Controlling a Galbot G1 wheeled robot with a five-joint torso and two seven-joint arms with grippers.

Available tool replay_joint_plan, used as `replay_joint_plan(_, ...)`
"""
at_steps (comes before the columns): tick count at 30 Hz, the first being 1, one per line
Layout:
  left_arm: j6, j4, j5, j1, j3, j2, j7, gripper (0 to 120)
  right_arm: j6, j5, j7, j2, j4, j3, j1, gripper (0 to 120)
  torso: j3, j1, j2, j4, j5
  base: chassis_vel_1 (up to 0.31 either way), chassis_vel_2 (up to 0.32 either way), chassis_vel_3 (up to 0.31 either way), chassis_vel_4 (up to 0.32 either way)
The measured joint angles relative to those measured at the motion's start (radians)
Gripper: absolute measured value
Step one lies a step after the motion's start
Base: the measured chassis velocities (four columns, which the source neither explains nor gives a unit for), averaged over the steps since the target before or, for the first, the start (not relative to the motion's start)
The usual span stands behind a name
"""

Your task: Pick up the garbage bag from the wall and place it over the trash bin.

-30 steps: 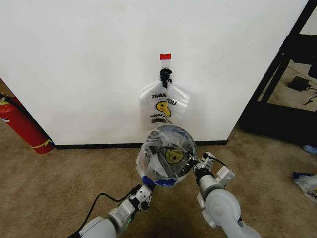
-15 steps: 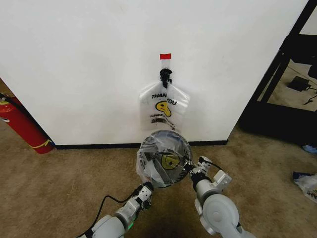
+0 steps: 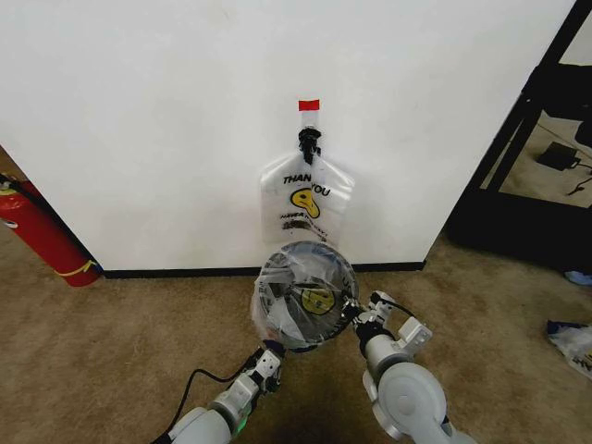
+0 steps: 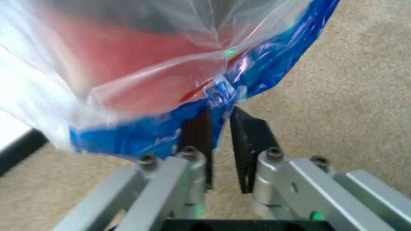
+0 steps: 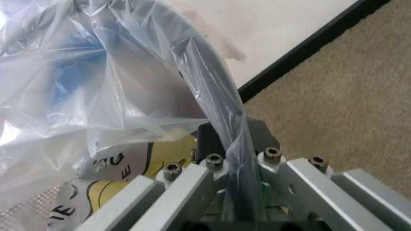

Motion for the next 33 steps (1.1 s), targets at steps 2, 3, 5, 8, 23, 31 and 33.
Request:
replay_joint_plan(2, -0.002, -0.048, 0.024, 0.03, -0.013, 0.041, -0.016, 26, 0.008, -0.011, -0.007, 0.002, -0.021, 0.008, 0.003, 0, 0.0, 0.0, 0.0, -0.0001, -0.0001, 0.0, 0.0, 0.0, 0.0)
replay_joint_plan(3, -0.01, -0.075, 0.043, 0.053, -0.025, 0.064, -0.022, 30, 0.012, -0.017, -0.012, 0.0, -0.032, 0.011, 0.004, 0, 0.0, 0.0, 0.0, -0.0003, 0.0, 0.0, 0.0, 0.0, 0.0)
replay_joint_plan(5, -0.041, -0.111, 0.086, 0.093, -0.038, 0.091, -0.064, 39, 0.018, -0.026, -0.02, -0.004, -0.048, 0.013, 0.01, 0, 0.0, 0.0, 0.0, 0.0, 0.0001, 0.0, 0.0, 0.0, 0.0)
replay_joint_plan(8, -0.069, -0.138, 0.129, 0.13, -0.049, 0.103, -0.098, 48, 0.022, -0.03, -0.022, -0.007, -0.059, 0.016, 0.017, 0, 0.0, 0.0, 0.0, 0.0, -0.0002, 0.0, 0.0, 0.0, 0.0)
replay_joint_plan(23, -0.061, -0.372, -0.123, 0.128, -0.153, 0.143, -0.127, 98, 0.031, -0.077, -0.049, -0.003, -0.085, 0.014, 0.015, 0, 0.0, 0.0, 0.0, -0.0001, 0.0002, 0.0, 0.0, 0.0, 0.0)
replay_joint_plan(31, 0.078, -0.444, -0.474, -0.07, -0.077, 0.176, -0.141, 75, 0.041, -0.168, -0.072, 0.013, -0.101, 0.001, 0.009, 0, 0.0, 0.0, 0.0, -0.0001, -0.0002, 0.0, 0.0, 0.0, 0.0)
replay_joint_plan(33, 0.133, -0.427, -0.569, -0.154, -0.047, 0.167, -0.171, 67, 0.041, -0.176, -0.072, 0.013, -0.1, -0.001, 0.01, 0, 0.0, 0.0, 0.0, 0.0002, -0.0001, 0.0, 0.0, 0.0, 0.0)
